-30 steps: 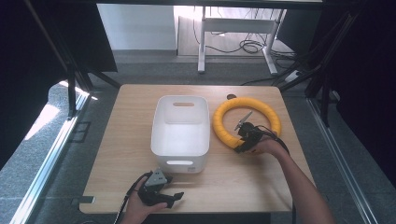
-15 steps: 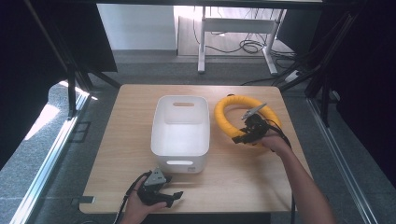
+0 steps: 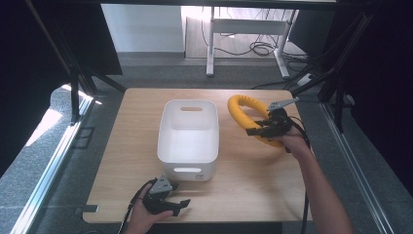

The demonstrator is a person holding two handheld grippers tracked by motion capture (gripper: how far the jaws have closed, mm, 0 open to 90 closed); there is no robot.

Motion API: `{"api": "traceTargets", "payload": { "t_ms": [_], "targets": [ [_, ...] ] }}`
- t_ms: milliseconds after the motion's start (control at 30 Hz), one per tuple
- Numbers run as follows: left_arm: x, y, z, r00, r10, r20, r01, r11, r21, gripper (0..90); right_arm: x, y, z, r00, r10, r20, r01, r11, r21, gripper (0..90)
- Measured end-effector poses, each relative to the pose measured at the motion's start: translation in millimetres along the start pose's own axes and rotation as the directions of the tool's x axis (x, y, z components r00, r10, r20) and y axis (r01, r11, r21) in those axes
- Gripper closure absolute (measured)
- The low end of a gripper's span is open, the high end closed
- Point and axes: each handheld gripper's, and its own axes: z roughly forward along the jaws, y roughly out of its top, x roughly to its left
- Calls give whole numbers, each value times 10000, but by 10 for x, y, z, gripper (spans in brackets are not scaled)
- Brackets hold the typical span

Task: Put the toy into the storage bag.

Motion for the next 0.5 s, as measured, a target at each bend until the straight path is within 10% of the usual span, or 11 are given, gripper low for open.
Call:
{"api": "traceTargets", "payload": {
  "t_ms": [500],
  "targets": [
    [8, 8, -17, 10000, -35, -36, 35, 10000, -23, 257, 22, 18, -542, 9976, 391, -564, -526, 9635, -2626, 513]
  ]
}}
